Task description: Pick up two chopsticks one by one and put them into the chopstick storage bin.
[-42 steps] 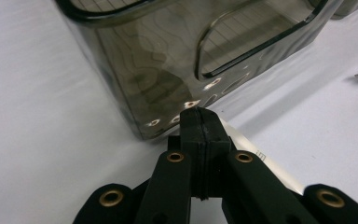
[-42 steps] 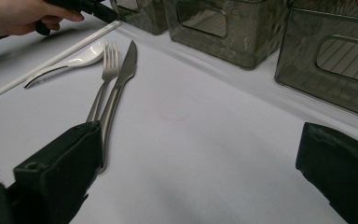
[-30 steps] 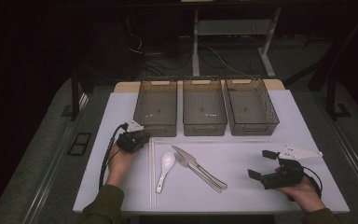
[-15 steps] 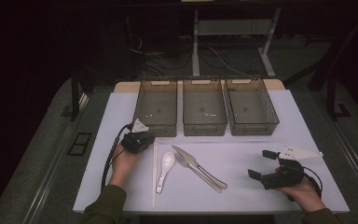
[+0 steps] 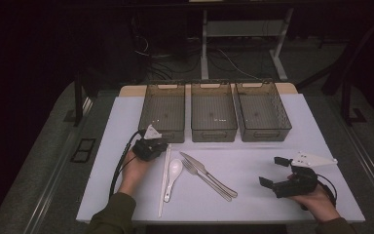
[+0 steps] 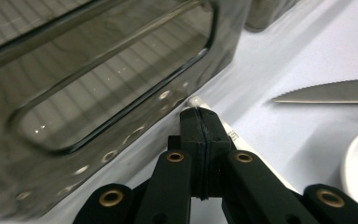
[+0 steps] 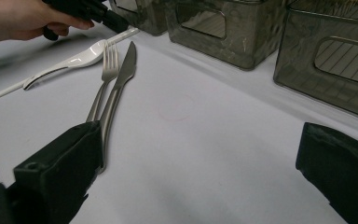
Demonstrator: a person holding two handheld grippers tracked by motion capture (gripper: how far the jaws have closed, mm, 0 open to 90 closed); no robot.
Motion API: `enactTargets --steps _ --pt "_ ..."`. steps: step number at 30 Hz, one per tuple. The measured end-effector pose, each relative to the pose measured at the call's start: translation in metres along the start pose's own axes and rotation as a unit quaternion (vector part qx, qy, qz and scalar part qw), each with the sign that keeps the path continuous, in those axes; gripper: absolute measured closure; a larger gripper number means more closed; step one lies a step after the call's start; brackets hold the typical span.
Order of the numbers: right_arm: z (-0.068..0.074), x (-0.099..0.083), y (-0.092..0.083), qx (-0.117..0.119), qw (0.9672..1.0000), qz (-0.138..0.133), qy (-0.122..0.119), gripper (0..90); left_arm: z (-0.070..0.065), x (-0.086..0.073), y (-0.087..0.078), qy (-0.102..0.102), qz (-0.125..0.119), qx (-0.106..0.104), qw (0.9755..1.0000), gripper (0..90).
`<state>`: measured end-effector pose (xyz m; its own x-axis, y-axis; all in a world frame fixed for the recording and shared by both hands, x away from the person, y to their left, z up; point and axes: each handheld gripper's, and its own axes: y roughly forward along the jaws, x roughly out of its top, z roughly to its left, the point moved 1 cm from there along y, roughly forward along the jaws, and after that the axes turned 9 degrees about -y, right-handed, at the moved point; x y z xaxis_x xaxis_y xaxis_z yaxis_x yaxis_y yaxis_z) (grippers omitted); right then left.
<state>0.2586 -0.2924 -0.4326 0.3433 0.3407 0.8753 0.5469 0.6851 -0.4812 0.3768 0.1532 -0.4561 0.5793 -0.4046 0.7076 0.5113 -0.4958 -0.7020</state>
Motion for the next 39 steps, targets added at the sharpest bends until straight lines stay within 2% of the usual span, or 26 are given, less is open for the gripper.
enactTargets --steps 6,7,10,12,14,18,21,22,26,30,32,34,39 --pt "0.0 0.0 0.0 0.0 1.0 0.0 0.0 0.8 -0.007 0.004 0.004 0.009 0.001 -0.009 0.9999 88.5" --pt "0.0 0.0 0.0 0.0 1.0 0.0 0.0 0.8 -0.008 0.004 0.004 0.015 0.005 -0.006 0.9998 88.5" --pt "0.0 0.0 0.0 0.001 1.0 -0.001 0.0 0.8 -0.006 0.004 0.002 0.013 0.005 0.002 0.9999 88.5" --pt "0.0 0.0 -0.001 0.001 1.0 0.0 0.001 0.8 -0.006 0.002 -0.01 0.001 -0.011 0.002 0.9999 87.6" --pt "0.0 0.0 -0.002 -0.001 1.0 -0.002 0.003 0.8 -0.007 0.0 -0.015 -0.005 -0.016 0.0 0.9999 83.5" --pt "0.0 0.0 -0.002 -0.001 1.0 -0.002 0.003 0.8 -0.014 -0.008 -0.036 -0.006 -0.021 -0.001 0.9998 78.9" --pt "0.0 0.0 -0.002 -0.002 1.0 -0.004 0.004 0.8 -0.021 -0.016 -0.051 -0.016 -0.029 -0.013 0.9994 74.5" --pt "0.0 0.0 -0.002 -0.001 1.0 -0.003 0.004 0.8 -0.023 -0.02 -0.055 -0.022 -0.027 -0.02 0.9992 69.7" --pt "0.0 0.0 -0.002 -0.002 1.0 -0.002 0.004 0.8 -0.038 -0.04 -0.07 -0.019 -0.01 -0.043 0.9988 64.3" --pt "0.0 0.0 -0.002 -0.003 1.0 -0.001 0.003 0.8 -0.044 -0.048 -0.075 -0.024 -0.003 -0.051 0.9984 61.3" --pt "0.0 0.0 -0.002 -0.004 1.0 0.0 0.004 0.8 -0.049 -0.051 -0.076 -0.027 0.002 -0.054 0.9982 59.9" --pt "0.0 0.0 -0.002 -0.004 1.0 -0.001 0.004 0.8 -0.056 -0.052 -0.074 -0.021 0.01 -0.052 0.9984 58.5" --pt "0.0 -0.001 -0.002 -0.004 1.0 -0.001 0.003 0.8 -0.061 -0.051 -0.069 -0.018 0.019 -0.054 0.9982 56.6"
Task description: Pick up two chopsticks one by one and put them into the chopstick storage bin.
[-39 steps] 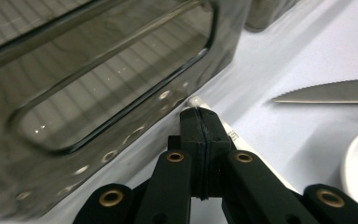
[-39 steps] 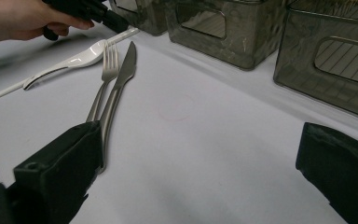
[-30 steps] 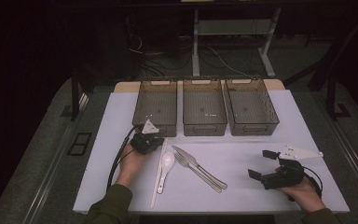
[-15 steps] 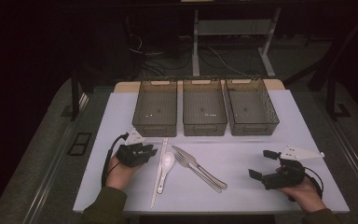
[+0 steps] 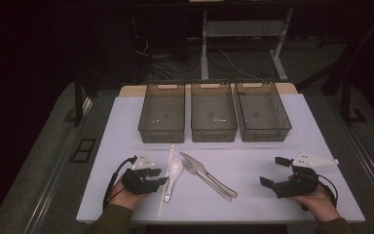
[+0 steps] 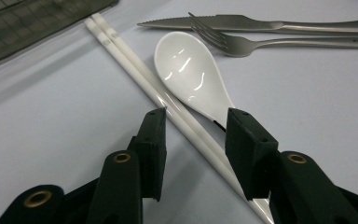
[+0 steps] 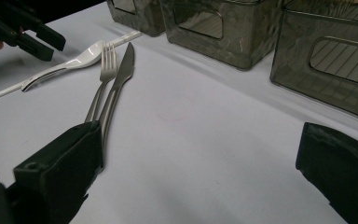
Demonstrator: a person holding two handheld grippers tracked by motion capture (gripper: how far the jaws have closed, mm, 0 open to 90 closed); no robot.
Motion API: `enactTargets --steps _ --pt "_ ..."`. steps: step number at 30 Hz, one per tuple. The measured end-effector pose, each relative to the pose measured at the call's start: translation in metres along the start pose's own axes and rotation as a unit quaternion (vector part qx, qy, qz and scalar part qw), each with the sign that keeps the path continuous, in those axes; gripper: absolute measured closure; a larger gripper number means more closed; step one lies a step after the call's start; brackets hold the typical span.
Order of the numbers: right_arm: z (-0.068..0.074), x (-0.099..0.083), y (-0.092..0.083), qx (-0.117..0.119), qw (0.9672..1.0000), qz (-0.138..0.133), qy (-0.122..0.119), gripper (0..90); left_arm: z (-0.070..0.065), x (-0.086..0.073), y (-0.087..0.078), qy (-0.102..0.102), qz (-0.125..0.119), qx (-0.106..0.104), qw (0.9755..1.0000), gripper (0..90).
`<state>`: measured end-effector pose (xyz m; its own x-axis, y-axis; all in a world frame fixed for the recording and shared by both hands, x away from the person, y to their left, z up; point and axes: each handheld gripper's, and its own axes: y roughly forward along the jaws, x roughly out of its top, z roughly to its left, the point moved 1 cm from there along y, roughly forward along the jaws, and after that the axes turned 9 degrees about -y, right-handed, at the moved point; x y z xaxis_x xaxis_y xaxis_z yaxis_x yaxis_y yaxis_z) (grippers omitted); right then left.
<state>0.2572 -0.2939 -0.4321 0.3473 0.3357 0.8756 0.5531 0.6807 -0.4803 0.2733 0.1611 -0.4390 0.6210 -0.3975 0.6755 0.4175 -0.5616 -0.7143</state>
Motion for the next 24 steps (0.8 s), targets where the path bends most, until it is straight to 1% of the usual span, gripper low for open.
enactTargets --steps 2,3,9,12,20,21,22,24 --pt "-0.0002 0.0 -0.0001 -0.001 1.0 0.0 0.0 0.8 -0.0008 0.0001 0.0009 0.001 0.002 0.001 1.0 56.2" --pt "-0.0004 0.0 -0.0001 -0.001 1.0 -0.001 0.0 0.8 -0.0018 0.0003 0.0021 0.006 0.006 0.003 1.0 56.2" --pt "0.0 0.0 -0.0002 -0.001 1.0 -0.001 0.0 0.8 -0.004 -0.0004 0.0062 0.007 0.018 0.007 0.9998 56.1" --pt "-0.0002 0.0 -0.0003 -0.002 1.0 -0.001 0.0 0.8 -0.004 -0.0007 0.0066 0.006 0.02 0.009 0.9997 56.4" --pt "-0.0003 0.0 -0.0007 -0.002 1.0 -0.002 -0.001 0.8 -0.0033 -0.0015 0.0067 0.005 0.022 0.014 0.9996 61.6" --pt "-0.0004 0.0 -0.0007 -0.003 1.0 -0.002 -0.001 0.8 -0.0032 -0.0015 0.0066 0.006 0.022 0.015 0.9996 62.3" --pt "-0.0004 -0.0001 -0.0007 -0.003 1.0 -0.002 -0.001 0.8 -0.0026 -0.0016 0.0069 0.016 0.031 0.023 0.9991 62.7" --pt "-0.0005 -0.0001 -0.0007 -0.002 1.0 -0.002 -0.001 0.8 -0.0026 -0.0018 0.0074 0.016 0.033 0.024 0.9991 63.1"
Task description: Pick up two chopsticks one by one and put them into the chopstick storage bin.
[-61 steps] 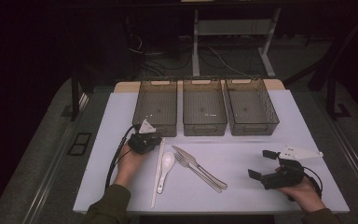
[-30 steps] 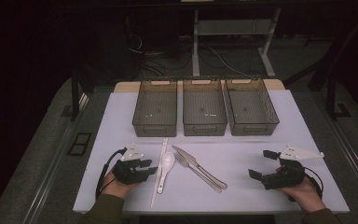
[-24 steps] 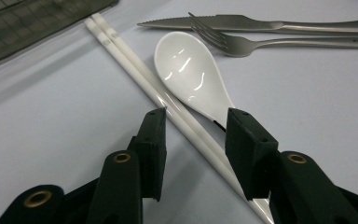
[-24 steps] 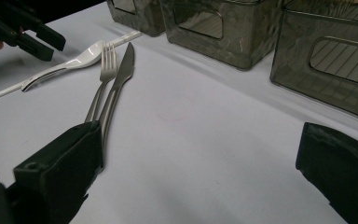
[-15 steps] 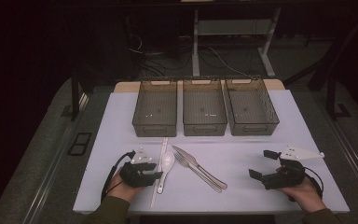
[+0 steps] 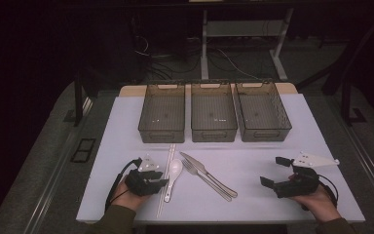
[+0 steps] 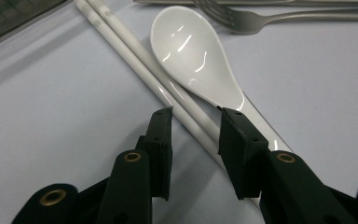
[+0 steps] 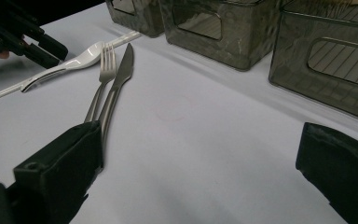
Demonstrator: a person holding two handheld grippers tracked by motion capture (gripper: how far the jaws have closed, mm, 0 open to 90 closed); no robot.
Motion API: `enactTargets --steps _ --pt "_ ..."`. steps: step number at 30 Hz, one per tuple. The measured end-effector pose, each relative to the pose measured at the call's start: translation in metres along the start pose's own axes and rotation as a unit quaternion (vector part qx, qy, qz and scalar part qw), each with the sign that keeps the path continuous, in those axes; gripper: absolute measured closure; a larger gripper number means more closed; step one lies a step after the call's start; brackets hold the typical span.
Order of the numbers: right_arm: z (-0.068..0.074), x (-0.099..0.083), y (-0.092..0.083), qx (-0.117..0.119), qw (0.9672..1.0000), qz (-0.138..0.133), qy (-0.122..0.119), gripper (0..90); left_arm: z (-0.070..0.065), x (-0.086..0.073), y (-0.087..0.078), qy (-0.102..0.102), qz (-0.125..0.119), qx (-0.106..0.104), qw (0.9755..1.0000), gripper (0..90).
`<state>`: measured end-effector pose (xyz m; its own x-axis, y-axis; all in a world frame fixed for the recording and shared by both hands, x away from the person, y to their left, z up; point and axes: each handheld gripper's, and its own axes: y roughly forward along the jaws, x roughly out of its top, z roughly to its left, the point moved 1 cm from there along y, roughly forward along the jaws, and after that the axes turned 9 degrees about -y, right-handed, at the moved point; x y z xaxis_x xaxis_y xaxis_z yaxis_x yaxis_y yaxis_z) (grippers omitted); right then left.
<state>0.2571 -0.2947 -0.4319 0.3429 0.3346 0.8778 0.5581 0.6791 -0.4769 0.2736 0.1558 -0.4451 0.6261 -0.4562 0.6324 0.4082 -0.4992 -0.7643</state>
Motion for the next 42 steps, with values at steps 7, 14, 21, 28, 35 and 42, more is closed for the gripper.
enactTargets --steps 7,14,21,28,35,42 --pt "0.0 0.0 0.0 -0.001 1.0 0.0 0.0 0.8 -0.003 0.0 0.001 0.01 0.01 0.011 0.9998 67.2" --pt "0.0 0.0 0.0 -0.001 1.0 -0.001 0.0 0.8 -0.002 0.0 -0.001 0.014 0.017 0.021 0.9995 70.0" --pt "0.0 0.0 -0.001 -0.001 1.0 -0.001 -0.001 0.8 0.005 -0.003 -0.006 0.009 0.023 0.029 0.9993 75.4" --pt "0.0 0.0 -0.001 0.0 1.0 -0.001 -0.001 0.8 0.019 -0.007 -0.013 -0.012 0.024 0.033 0.9991 77.5" --pt "0.0 0.0 -0.001 0.0 1.0 0.0 -0.001 0.8 0.03 -0.011 -0.019 -0.03 0.022 0.047 0.9982 80.0" --pt "0.001 0.0 -0.001 0.001 1.0 0.001 -0.002 0.8 0.034 -0.012 -0.02 -0.036 0.02 0.048 0.998 78.5"
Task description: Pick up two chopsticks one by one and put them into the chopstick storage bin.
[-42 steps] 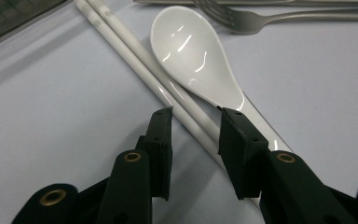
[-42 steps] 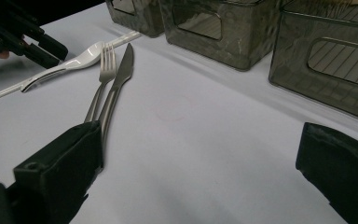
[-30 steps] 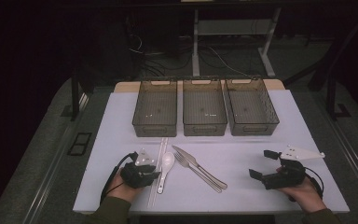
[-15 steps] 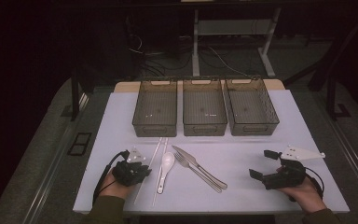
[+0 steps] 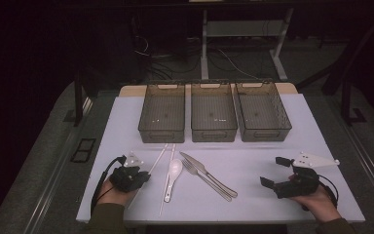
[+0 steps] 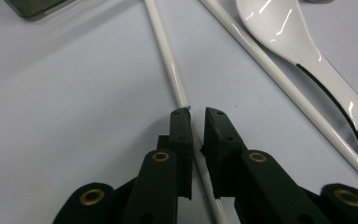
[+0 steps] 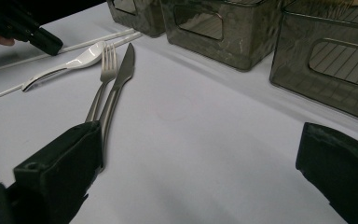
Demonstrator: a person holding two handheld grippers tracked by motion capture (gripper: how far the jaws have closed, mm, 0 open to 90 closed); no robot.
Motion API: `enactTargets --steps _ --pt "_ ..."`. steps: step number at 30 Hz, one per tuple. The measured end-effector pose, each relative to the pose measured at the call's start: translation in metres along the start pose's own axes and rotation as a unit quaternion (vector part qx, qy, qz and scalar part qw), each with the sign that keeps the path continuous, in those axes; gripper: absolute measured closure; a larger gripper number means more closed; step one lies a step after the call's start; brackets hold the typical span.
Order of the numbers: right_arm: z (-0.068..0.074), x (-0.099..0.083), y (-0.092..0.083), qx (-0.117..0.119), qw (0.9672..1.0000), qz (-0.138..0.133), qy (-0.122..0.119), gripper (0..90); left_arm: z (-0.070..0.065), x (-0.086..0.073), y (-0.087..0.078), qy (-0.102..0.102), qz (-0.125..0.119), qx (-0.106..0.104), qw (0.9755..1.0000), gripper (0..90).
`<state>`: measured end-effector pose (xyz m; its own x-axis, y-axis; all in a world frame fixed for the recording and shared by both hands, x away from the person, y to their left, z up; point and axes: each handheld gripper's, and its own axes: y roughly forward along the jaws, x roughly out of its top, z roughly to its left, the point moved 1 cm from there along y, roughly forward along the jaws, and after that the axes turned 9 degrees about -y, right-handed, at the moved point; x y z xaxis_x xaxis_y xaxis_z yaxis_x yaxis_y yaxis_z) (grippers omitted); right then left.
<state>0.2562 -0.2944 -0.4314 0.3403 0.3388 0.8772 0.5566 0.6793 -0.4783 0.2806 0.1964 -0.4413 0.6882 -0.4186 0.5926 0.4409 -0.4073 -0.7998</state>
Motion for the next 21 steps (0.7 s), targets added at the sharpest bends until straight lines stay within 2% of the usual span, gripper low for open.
enactTargets --steps 4,6,8,15,18,21 --pt "0.0 0.0 0.001 -0.001 1.0 0.002 0.001 0.8 0.003 0.005 -0.003 -0.03 -0.04 0.0 0.9987 72.8" --pt "0.0 0.0 0.001 -0.001 1.0 0.001 0.0 0.8 0.004 0.008 -0.002 -0.047 -0.056 -0.01 0.9973 72.9" --pt "0.001 0.0 0.002 0.0 1.0 0.003 -0.002 0.8 0.005 0.011 0.001 -0.059 -0.061 -0.018 0.9962 73.1" --pt "0.0 0.0 0.002 0.0 1.0 0.004 -0.003 0.8 0.006 0.023 0.018 -0.078 -0.07 -0.009 0.9944 75.1" --pt "0.0 0.0 0.002 0.0 1.0 0.004 -0.003 0.8 0.008 0.022 0.021 -0.089 -0.073 -0.002 0.9933 76.2" --pt "0.0 0.0 0.002 0.0 1.0 0.003 -0.003 0.8 0.009 0.019 0.022 -0.1 -0.072 -0.01 0.9923 77.6"
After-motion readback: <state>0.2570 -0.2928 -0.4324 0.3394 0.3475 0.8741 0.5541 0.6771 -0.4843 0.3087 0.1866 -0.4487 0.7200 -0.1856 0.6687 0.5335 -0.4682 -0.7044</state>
